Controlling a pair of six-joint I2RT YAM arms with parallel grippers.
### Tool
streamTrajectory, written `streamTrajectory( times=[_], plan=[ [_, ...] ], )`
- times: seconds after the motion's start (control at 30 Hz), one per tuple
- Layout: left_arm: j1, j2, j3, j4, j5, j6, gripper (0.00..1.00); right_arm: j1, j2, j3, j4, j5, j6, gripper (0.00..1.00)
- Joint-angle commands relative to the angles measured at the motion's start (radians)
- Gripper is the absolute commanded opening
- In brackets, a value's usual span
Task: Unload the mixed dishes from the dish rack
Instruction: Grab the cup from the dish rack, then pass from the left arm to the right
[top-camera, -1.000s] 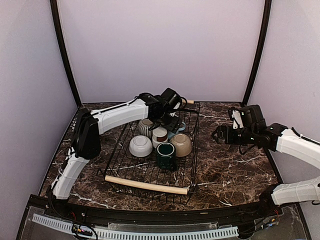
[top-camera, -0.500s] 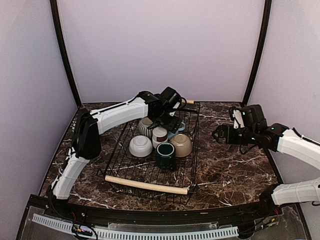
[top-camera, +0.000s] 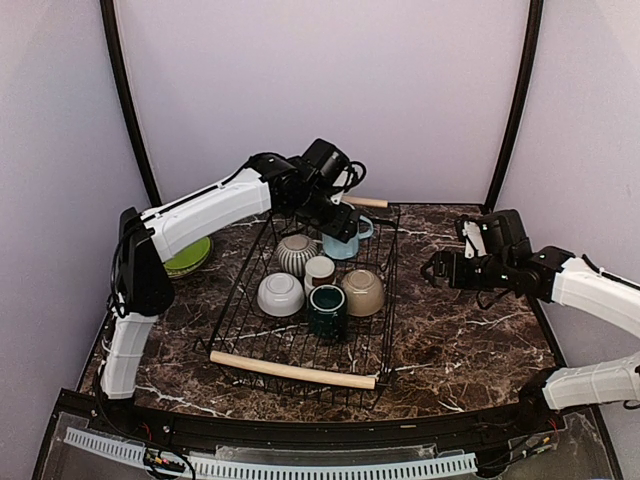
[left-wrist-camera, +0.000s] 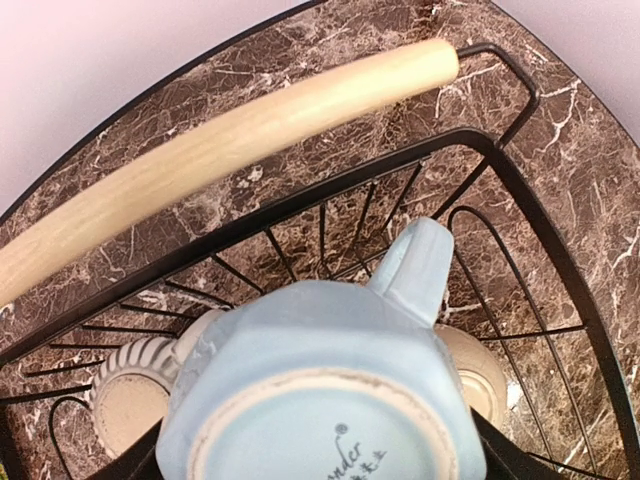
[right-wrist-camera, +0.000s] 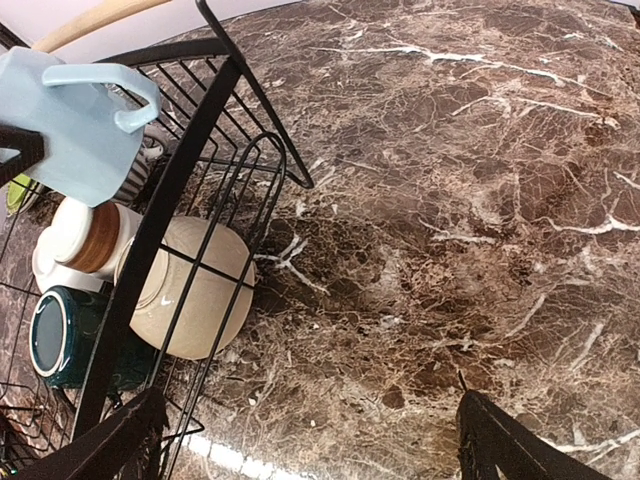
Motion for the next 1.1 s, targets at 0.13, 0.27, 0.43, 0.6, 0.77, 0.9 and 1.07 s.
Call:
streamTrajectory(
  times=[0.13, 0.27, 0.43, 0.6, 0.77, 0.9, 1.07],
  plan=[
    [-0.004, -0.151, -0.011, 0.047, 0.047, -0.044, 0.20, 0.004, 0.022, 0.047, 0.059, -0.087, 0.017, 0.99],
    [-0.003, -0.219, -0.058, 0.081, 0.089, -0.078, 0.20, 0.005, 0.039, 0.081, 0.113, -0.164, 0.040, 0.99],
    [-0.002, -0.325, -0.162, 0.165, 0.132, -0.128, 0.20, 0.011, 0.081, 0.120, 0.206, -0.268, 0.079, 0.99],
    [-0.001, -0.406, -0.268, 0.238, 0.155, -0.187, 0.19, 0.053, 0.135, 0.148, 0.331, -0.363, 0.166, 0.99],
    [0.004, -0.465, -0.359, 0.353, 0.199, -0.251, 0.16, 0.120, 0.208, 0.167, 0.522, -0.423, 0.269, 0.99],
    [0.012, -0.511, -0.449, 0.462, 0.261, -0.319, 0.14, 0.145, 0.263, 0.143, 0.720, -0.467, 0.387, 0.99],
    [0.016, -0.573, -0.550, 0.600, 0.331, -0.400, 0.13, 0.158, 0.330, 0.123, 0.969, -0.521, 0.505, 0.97]
  ],
)
